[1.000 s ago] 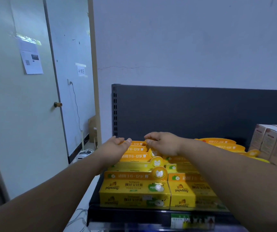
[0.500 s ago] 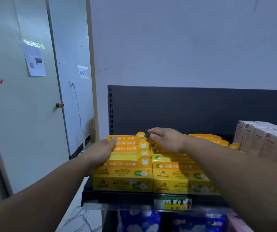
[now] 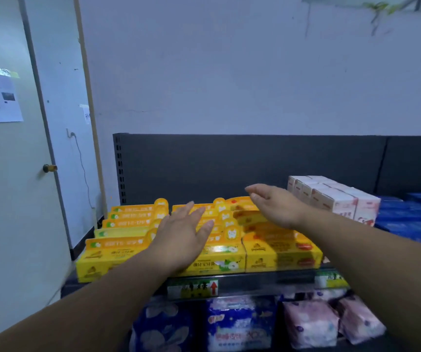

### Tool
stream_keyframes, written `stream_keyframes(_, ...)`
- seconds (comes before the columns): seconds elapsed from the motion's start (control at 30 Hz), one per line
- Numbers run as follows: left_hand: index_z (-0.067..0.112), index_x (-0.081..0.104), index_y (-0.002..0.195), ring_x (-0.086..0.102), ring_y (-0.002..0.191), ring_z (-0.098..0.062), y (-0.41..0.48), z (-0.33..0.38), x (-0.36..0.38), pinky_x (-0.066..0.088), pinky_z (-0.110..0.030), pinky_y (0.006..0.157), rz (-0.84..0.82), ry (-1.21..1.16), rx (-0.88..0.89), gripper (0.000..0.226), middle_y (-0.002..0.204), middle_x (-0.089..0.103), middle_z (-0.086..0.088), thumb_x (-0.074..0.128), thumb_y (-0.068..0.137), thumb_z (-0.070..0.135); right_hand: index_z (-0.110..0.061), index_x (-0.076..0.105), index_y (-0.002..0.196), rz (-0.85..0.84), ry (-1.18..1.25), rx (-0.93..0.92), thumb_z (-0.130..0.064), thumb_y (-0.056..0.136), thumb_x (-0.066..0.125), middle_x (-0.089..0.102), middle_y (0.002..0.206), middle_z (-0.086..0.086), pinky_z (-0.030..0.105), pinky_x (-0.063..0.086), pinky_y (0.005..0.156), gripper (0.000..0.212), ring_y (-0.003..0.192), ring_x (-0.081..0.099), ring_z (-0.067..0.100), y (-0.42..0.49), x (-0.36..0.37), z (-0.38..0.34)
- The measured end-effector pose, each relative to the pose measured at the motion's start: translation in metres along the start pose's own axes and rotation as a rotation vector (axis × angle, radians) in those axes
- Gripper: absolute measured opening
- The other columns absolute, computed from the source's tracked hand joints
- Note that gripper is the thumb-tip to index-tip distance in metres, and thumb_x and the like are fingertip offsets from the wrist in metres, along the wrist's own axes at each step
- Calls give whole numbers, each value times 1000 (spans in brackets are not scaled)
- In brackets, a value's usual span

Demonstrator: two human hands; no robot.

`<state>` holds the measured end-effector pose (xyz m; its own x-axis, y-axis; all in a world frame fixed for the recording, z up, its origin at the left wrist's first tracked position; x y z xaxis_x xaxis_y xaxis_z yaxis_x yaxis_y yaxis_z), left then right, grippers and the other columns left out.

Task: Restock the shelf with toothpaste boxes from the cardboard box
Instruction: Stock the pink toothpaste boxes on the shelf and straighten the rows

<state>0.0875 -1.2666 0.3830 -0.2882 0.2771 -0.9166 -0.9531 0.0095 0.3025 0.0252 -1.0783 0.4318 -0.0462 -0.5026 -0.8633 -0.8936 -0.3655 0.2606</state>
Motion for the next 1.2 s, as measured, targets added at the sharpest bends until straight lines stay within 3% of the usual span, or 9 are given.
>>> stream_keyframes(0.1,30,13,153,1,148,-16,-3,23,17,-7,-44,118,-47,160,8,65,162,2,2,19,96,61,-23,35,148,-57,-113,18,-42,100,46,40,152,2,29,32,110,53,138,39,21,-23,8,19)
stream_keyframes(0.2,31,4,153,-2,148,-20,-8,27,33,-3,-45,119,-133,199,-47,75,162,-1,1,16,91,70,-25,24,152,-149,-294,-39,-56,95,46,20,161,1,33,19,118,69,147,21,19,-45,26,28)
stream_keyframes(0.3,31,0,153,-2,148,-21,-12,27,39,1,-45,119,-119,245,-52,77,162,0,2,14,89,71,-31,13,154,-188,-402,-75,-64,93,38,4,164,-2,43,5,122,74,150,5,20,-54,39,35)
stream_keyframes(0.67,33,5,153,0,148,-20,-12,36,35,-4,-46,119,-51,202,-70,75,162,4,3,13,89,71,-35,16,153,-61,-287,-117,-66,92,38,8,163,-8,46,-1,121,73,150,1,17,-57,43,39)
stream_keyframes(0.8,34,12,152,1,148,-18,-5,62,28,-5,-46,118,58,143,19,68,161,7,4,14,92,66,-36,30,149,107,-195,-153,-62,92,44,21,159,-11,44,7,121,64,148,13,13,-64,28,34)
stream_keyframes(1.0,31,29,147,17,145,-15,14,110,8,6,-44,118,252,-7,187,57,156,25,5,27,96,56,-25,57,132,396,-114,-179,-55,87,51,51,138,-4,41,36,110,54,130,44,14,-84,-30,35)
stream_keyframes(1.2,25,42,141,31,139,-19,16,178,9,19,-41,116,304,-99,352,77,149,38,1,17,81,65,-24,62,125,596,-114,-5,-40,89,62,54,131,-5,36,40,106,40,124,49,13,-130,-89,91)
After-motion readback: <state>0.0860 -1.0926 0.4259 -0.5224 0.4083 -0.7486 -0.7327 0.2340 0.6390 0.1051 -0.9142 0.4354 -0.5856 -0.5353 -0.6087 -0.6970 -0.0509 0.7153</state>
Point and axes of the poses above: each hand's wrist, its own y-axis towards the middle knuckle, its own x-axis out of the palm, z = x × y, the point moved 6 cm from there along y, towards the middle knuckle
